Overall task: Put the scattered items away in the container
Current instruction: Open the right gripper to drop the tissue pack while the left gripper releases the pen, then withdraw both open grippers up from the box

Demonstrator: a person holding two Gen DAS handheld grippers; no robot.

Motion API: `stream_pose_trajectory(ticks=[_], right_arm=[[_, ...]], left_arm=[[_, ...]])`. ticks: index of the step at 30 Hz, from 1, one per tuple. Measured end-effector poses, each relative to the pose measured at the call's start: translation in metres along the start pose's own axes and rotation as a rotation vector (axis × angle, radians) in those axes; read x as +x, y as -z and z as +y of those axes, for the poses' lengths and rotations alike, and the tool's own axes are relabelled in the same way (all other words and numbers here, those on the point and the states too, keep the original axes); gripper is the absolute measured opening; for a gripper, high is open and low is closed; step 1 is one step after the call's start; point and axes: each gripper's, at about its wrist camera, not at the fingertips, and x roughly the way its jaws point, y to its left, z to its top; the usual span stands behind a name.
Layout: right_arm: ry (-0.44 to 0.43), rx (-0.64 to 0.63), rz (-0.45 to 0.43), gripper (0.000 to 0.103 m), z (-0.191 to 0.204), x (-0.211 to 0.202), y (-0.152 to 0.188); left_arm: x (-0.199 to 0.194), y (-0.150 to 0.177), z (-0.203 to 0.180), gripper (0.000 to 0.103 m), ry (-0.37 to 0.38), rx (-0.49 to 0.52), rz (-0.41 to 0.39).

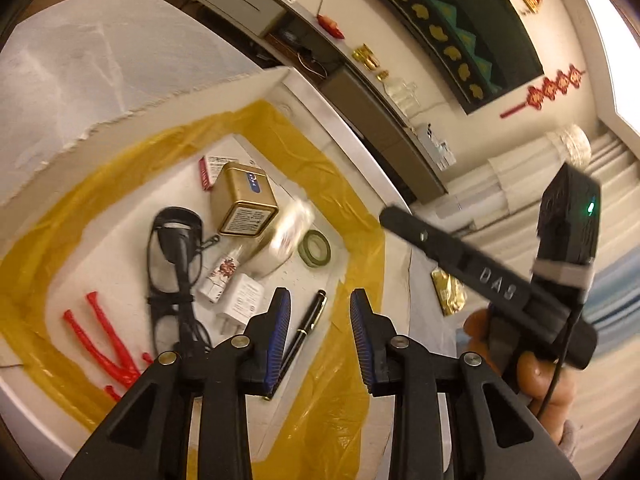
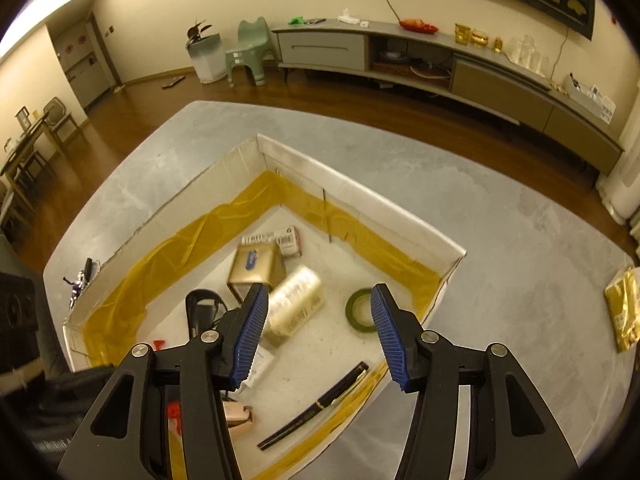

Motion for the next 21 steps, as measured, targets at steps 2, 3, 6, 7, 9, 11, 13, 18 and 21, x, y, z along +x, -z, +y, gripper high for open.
stream_pose_trajectory(ticks=[2, 3, 6, 7, 9, 11, 13, 18, 21], right_arm=[[0.004, -0.001, 0.011, 0.057, 0.001, 0.001, 0.003], [0.005, -0.004, 0.018, 0.057, 0.002, 0.001, 0.005], [0.009, -0.013, 0.025, 0.057, 0.006, -0.002, 0.01], [0.01, -0.015, 0.028, 0.057, 0.007, -0.003, 0.012], [0.012, -0.019, 0.033, 0.057, 0.009, -0.005, 0.013], [0.017, -0.031, 0.039, 0.057, 0.013, -0.007, 0.015], [0.02, -0.043, 0.046, 0.057, 0.017, -0.009, 0.017], [0.022, -0.077, 0.068, 0.057, 0.027, -0.014, 0.022], [0.028, -0.103, 0.082, 0.057, 0.031, -0.018, 0.026]], left_arm=[[-0.007, -0.001, -0.001, 0.032, -0.008, 0.011, -0.021], [-0.01, -0.001, -0.002, 0.032, -0.012, 0.019, -0.034], [-0.014, -0.003, -0.003, 0.032, -0.02, 0.041, -0.053], [-0.014, -0.003, -0.004, 0.032, -0.019, 0.048, -0.052], [-0.013, -0.004, -0.005, 0.032, -0.017, 0.058, -0.045], [-0.012, -0.001, -0.008, 0.032, -0.016, 0.069, -0.037], [-0.014, 0.003, -0.011, 0.033, -0.021, 0.083, -0.035], [-0.017, 0.012, -0.022, 0.034, -0.048, 0.14, -0.039], [-0.021, 0.018, -0.026, 0.034, -0.063, 0.165, -0.054]])
